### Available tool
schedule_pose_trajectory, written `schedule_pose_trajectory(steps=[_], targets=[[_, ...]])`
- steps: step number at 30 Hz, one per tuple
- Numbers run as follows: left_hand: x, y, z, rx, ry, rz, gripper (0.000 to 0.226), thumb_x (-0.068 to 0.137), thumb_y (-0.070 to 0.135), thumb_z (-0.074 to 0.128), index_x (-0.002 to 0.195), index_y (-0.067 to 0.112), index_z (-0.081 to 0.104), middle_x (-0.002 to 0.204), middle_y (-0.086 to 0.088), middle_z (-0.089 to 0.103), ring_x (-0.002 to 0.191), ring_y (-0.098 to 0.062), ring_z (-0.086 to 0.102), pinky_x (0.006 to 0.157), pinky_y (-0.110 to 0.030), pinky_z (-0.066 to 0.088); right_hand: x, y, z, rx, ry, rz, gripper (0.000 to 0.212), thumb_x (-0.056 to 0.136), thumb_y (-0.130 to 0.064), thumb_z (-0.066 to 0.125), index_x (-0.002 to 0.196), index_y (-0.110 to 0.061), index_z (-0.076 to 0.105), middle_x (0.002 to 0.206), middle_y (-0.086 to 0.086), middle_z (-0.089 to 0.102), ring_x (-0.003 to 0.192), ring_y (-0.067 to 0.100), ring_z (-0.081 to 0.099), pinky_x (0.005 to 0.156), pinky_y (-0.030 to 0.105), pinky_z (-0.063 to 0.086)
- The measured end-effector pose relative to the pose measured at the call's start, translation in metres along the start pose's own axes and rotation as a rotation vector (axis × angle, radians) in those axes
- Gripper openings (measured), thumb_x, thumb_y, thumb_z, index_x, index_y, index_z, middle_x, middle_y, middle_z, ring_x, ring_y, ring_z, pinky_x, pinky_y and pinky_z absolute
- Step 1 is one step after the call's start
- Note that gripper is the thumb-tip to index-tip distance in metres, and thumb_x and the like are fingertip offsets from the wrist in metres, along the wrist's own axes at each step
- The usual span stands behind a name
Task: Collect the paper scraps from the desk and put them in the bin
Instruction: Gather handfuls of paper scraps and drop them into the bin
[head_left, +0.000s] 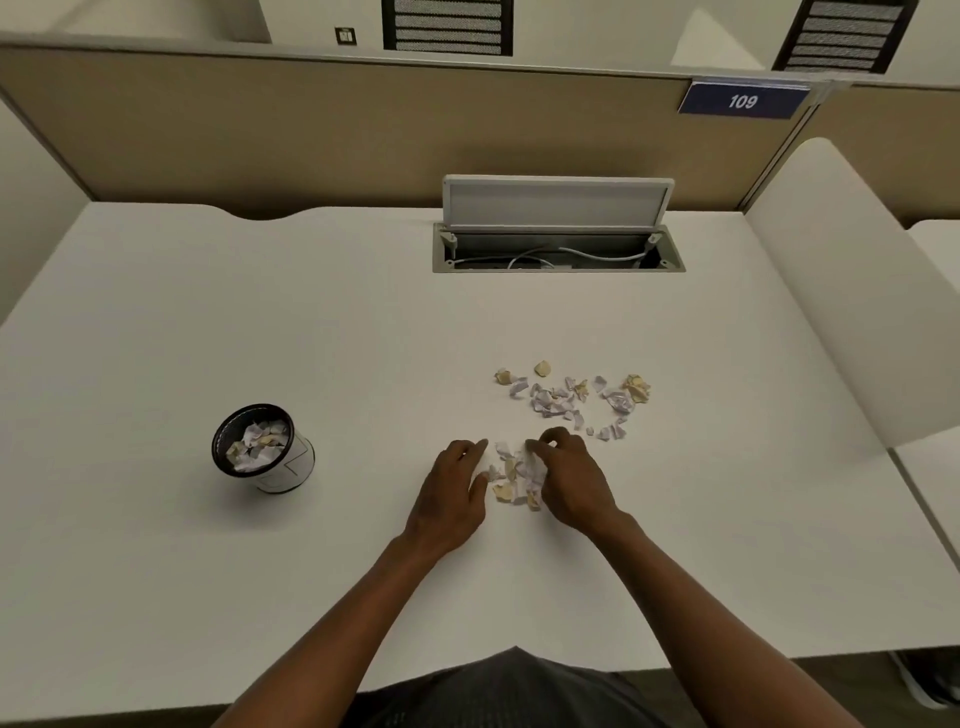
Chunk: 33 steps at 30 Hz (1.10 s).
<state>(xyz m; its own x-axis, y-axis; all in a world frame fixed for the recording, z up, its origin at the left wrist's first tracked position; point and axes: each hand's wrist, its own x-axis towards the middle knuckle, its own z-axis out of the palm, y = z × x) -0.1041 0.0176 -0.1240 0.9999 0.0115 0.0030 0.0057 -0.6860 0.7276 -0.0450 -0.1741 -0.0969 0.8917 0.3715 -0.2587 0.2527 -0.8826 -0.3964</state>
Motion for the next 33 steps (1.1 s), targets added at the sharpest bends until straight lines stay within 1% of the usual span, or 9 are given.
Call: schedule_pose_trajectory(steps=[4,6,9,11,14,21,26,29,33], targets=[[0.004,-0.001,-0.011,0.007,0.017,0.043,0.04,0.1,0.012,0.049,0.14,0.013,0.054,0.138,-0.005,0.055,0.131,-0.019,0.047,0.109,-0.031,0.042,-0.004,0.007,-0.006,0.051,0.003,-0.086,0.051,0.091,-0.005,0.05,0.14,-0.017,0.055,0.133,0.006,0.056,0.119,0.028,0.056,0.095,0.038,0.051],[0.005,-0.004,-0.015,0.055,-0.044,0.084,0.047,0.1,0.028,0.055,0.145,0.017,0.049,0.148,-0.002,0.048,0.141,-0.017,0.038,0.114,-0.035,0.038,-0.009,0.014,-0.013,0.096,0.094,-0.03,0.043,0.098,-0.023,0.053,0.14,-0.019,0.054,0.129,0.004,0.059,0.115,0.025,0.061,0.093,0.037,0.053],[0.011,-0.005,-0.02,0.222,-0.246,0.165,0.073,0.093,0.052,0.06,0.155,0.027,0.031,0.162,0.007,0.027,0.152,-0.013,0.015,0.12,-0.031,0.025,-0.019,0.02,-0.02,0.01,-0.028,0.037,0.075,0.083,-0.063,0.064,0.146,-0.025,0.046,0.13,0.0,0.056,0.112,0.021,0.061,0.091,0.036,0.054],[0.017,-0.004,-0.02,0.296,-0.31,0.203,0.08,0.089,0.053,0.064,0.156,0.027,0.027,0.161,0.006,0.028,0.149,-0.015,0.019,0.117,-0.031,0.029,-0.024,0.015,-0.015,-0.057,-0.142,0.047,0.097,0.071,-0.074,0.069,0.15,-0.028,0.038,0.134,0.001,0.05,0.114,0.023,0.059,0.091,0.036,0.053],[0.027,0.002,-0.017,0.275,-0.328,0.146,0.079,0.086,0.04,0.072,0.153,0.023,0.034,0.15,0.001,0.041,0.136,-0.018,0.035,0.107,-0.031,0.041,-0.026,0.001,0.003,-0.041,-0.154,0.043,0.1,0.07,-0.066,0.076,0.151,-0.026,0.033,0.132,0.003,0.046,0.11,0.026,0.059,0.09,0.034,0.051],[0.033,0.008,-0.01,0.071,-0.316,0.026,0.062,0.083,0.017,0.077,0.14,0.011,0.053,0.134,-0.002,0.049,0.11,-0.024,0.061,0.096,-0.035,0.052,-0.012,-0.017,0.02,0.108,-0.012,0.077,0.061,0.083,-0.036,0.075,0.137,-0.02,0.051,0.122,0.005,0.053,0.101,0.026,0.062,0.083,0.031,0.049],[0.023,0.008,-0.005,0.03,-0.187,0.038,0.034,0.088,0.018,0.072,0.121,0.009,0.068,0.119,-0.002,0.06,0.097,-0.021,0.064,0.089,-0.035,0.052,-0.004,-0.023,0.019,0.209,0.06,0.045,0.032,0.085,-0.03,0.073,0.115,-0.02,0.067,0.104,0.003,0.059,0.086,0.022,0.062,0.07,0.025,0.041],[0.017,0.01,-0.003,-0.056,-0.111,0.013,0.021,0.088,0.016,0.07,0.108,0.011,0.073,0.104,-0.001,0.064,0.088,-0.017,0.063,0.079,-0.035,0.053,-0.001,-0.025,0.021,0.289,0.089,0.036,0.029,0.084,-0.027,0.075,0.111,-0.019,0.072,0.1,0.004,0.063,0.087,0.022,0.064,0.071,0.023,0.041],[0.011,0.008,-0.004,-0.158,-0.001,-0.104,0.024,0.083,0.009,0.075,0.106,0.013,0.076,0.101,-0.002,0.071,0.091,-0.015,0.066,0.08,-0.018,0.052,0.004,-0.025,0.02,0.489,0.073,0.119,0.029,0.08,-0.029,0.082,0.107,-0.019,0.075,0.101,-0.001,0.072,0.089,0.016,0.068,0.078,0.025,0.054]])
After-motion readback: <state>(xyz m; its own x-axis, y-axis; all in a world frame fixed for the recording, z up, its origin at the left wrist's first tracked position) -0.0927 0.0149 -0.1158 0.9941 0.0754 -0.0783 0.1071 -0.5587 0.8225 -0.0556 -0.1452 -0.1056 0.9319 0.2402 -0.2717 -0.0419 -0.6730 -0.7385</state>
